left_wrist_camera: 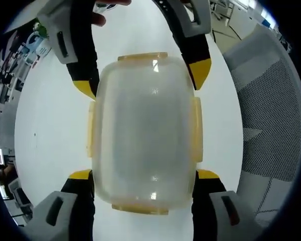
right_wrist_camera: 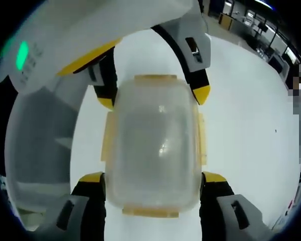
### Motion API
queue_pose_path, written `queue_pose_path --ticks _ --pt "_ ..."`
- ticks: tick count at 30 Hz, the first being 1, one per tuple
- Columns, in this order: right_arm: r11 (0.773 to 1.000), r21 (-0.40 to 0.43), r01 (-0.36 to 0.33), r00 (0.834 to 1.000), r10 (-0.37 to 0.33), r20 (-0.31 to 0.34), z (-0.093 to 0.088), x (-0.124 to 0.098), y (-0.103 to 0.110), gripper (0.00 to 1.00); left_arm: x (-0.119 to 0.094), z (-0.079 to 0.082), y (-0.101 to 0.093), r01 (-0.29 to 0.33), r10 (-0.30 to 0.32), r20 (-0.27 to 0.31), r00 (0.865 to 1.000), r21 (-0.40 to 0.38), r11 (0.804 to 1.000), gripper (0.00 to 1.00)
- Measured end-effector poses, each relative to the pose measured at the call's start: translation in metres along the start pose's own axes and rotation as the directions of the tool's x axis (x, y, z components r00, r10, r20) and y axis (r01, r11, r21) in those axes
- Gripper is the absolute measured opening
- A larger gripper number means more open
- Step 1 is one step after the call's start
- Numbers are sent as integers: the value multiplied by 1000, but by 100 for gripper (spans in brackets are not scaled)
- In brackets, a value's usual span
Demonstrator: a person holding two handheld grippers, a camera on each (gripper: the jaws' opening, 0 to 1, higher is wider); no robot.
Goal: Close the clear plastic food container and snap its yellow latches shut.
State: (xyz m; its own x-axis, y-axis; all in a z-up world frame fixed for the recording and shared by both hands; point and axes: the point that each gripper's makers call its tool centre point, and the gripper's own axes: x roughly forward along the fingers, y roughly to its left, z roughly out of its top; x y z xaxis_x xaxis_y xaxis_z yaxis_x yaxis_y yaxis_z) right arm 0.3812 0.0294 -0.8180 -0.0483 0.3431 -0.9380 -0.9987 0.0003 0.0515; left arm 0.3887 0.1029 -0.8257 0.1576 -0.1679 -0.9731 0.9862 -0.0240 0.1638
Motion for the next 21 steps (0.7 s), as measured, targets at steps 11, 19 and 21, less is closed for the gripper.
queue_pose_path --ticks 11,19,21 --pt "1000 4 -3 1000 2 5 1 0 -11 77 2 -1 11 -1 1 -7 1000 4 1000 80" --pt "1000 2 -3 1000 3 4 1 -1 -18 77 3 -2 19 -3 3 -7 1000 0 1000 81" --pt "1000 3 -3 1000 3 4 1 -1 -19 77 4 -2 21 -4 4 -7 1000 1 1000 81"
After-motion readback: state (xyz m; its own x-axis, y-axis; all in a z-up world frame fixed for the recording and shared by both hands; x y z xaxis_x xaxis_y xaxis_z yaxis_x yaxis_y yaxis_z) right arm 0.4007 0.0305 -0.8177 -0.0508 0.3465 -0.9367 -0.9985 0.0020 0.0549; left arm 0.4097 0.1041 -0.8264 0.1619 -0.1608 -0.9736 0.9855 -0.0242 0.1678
